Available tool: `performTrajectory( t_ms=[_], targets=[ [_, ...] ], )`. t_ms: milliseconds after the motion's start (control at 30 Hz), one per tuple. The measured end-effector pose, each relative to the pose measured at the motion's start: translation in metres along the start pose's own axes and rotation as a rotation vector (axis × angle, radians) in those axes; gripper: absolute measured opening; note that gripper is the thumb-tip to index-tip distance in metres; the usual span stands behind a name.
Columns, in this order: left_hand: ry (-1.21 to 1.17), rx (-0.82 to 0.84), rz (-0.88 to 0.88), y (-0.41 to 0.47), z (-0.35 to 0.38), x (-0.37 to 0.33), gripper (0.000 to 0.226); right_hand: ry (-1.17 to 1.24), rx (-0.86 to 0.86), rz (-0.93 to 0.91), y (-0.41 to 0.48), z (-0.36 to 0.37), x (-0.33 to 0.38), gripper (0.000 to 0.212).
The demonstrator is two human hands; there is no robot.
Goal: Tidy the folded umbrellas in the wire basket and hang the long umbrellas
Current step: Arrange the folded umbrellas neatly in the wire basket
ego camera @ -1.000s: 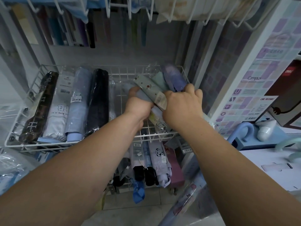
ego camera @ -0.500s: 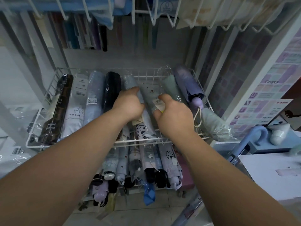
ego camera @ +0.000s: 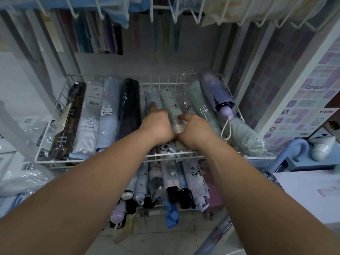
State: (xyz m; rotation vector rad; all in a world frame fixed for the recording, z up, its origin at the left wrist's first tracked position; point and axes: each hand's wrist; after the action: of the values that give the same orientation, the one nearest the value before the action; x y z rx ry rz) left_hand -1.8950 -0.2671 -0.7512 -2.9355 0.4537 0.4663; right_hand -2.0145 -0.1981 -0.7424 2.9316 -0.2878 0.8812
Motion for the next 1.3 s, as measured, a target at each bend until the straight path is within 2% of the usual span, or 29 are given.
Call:
performTrajectory(
  t_ms=[100,267,300,433,633,767,900,1000,1133,1233,1300],
  targets=[
    [0.015,-0.048,-0.018,-0.003,-0.007,0.002,0.055,0.022,-0.002,-0.025,-0.001,-0.001,0.002,0.059],
    [-0.038,-0.081,0.051,-0.014,-0.026,0.010,0.027,0.066,0.088,-0.025,0.002,0.002,0.003,0.065],
    [-0.050,-0.102,0.067,-0.017,-0.029,0.011,0.029,0.109,0.089,-0.016,0.003,0.002,0.003,0.064],
    [-0.182,-0.165,0.095,-0.035,-0.034,0.014,0.060,0.205,0.026,-0.020,0.000,0.004,0.003,0.050],
    [-0.434,-0.216,0.122,-0.044,-0.027,0.002,0.063,0.099,-0.297,-0.126,-0.008,-0.019,0.016,0.031],
    [-0.589,-0.191,0.136,-0.035,-0.027,-0.035,0.059,-0.116,-0.447,-0.156,-0.006,-0.064,0.008,0.034],
    [-0.659,-0.160,0.167,-0.021,-0.016,-0.071,0.053,-0.242,-0.286,-0.006,0.003,-0.096,-0.022,0.053],
    [-0.624,-0.104,0.210,-0.011,-0.005,-0.088,0.054,-0.095,-0.213,0.020,0.008,-0.105,-0.033,0.054],
    [-0.691,-0.091,0.169,-0.002,0.000,-0.102,0.055,0.123,-0.203,0.048,0.014,-0.106,-0.034,0.057],
    [-0.737,-0.078,0.157,0.002,0.004,-0.105,0.053,0.159,-0.190,0.087,0.020,-0.106,-0.034,0.049],
    [-0.870,-0.047,0.159,0.001,0.006,-0.105,0.050,0.149,-0.193,0.092,0.021,-0.105,-0.032,0.049]
  ],
)
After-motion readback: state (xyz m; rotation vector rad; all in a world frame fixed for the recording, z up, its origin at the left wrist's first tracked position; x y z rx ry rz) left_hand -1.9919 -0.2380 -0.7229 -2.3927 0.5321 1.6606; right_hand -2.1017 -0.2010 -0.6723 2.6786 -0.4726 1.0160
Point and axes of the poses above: each hand's wrist, its own y-axis towards the middle knuckle, its own z-axis out of the palm, x = y × z, and after that the axes turned 4 degrees about -z, right-handed
